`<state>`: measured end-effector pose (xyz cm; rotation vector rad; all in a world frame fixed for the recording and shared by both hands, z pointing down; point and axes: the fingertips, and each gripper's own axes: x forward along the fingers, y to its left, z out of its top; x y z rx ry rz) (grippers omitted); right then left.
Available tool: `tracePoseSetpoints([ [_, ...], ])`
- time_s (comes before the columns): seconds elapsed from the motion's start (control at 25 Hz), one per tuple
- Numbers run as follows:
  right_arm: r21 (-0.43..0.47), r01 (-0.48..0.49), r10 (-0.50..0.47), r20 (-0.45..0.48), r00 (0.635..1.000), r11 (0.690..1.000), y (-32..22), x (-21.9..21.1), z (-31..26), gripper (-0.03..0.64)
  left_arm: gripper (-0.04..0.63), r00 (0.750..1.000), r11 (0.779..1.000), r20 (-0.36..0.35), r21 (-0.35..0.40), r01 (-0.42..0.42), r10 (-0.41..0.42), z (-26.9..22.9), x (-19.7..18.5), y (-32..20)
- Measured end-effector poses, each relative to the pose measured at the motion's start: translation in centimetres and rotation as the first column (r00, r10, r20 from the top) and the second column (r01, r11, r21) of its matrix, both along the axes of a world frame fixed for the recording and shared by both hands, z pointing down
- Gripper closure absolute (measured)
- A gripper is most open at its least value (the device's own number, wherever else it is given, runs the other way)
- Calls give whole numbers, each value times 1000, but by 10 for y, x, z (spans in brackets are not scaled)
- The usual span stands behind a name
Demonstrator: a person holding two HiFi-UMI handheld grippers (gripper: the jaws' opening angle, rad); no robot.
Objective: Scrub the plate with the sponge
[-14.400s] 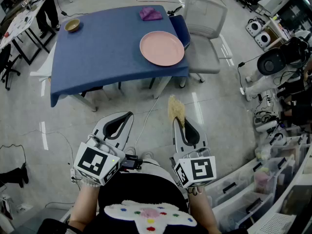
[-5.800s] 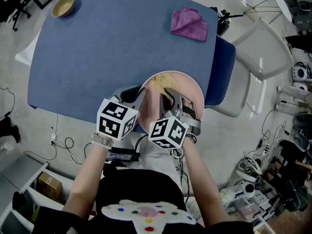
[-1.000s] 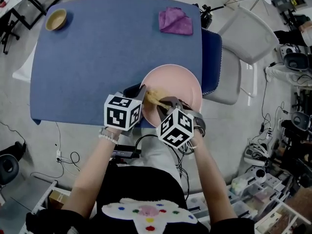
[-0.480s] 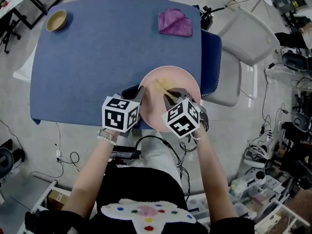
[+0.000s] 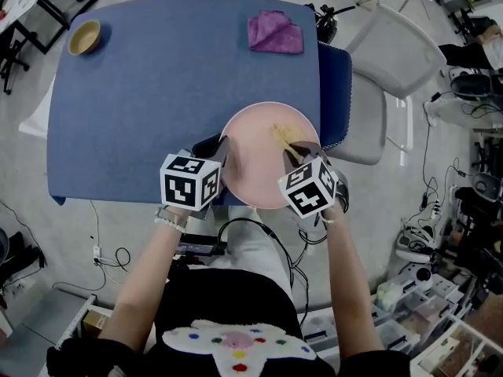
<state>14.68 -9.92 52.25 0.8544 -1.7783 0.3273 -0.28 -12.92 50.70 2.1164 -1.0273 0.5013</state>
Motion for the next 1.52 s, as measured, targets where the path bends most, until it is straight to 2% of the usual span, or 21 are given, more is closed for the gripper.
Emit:
tracePoseSetpoints([
  [0.24, -27, -20, 19, -28, 999, 999, 23, 10, 1, 571, 555, 1000, 1000, -7, -2, -2, 2, 0, 0, 0],
  [0.44, -57, -28, 27, -21, 999, 998, 48, 1, 2, 571, 554, 1000, 1000, -21, -11, -3, 2, 0, -1, 0],
  [0.84, -107, 79, -76, 32, 997, 991, 84, -53, 2, 571, 555, 999, 1000, -33, -22, 3, -4, 0, -1, -1],
  [0.96, -103, 107, -103, 49, 993, 989, 83, -69, 2, 571, 555, 999, 1000, -33, -25, 4, -5, 0, 0, 0],
  [1.12, -89, 96, -90, 66, 994, 991, 69, -78, 1, 571, 555, 999, 1000, -33, -27, 3, -4, -1, 0, 0],
  [1.52, -15, 34, -34, 28, 999, 999, 26, -57, 1, 571, 555, 999, 1000, -33, -30, 3, -4, 0, -1, -2],
])
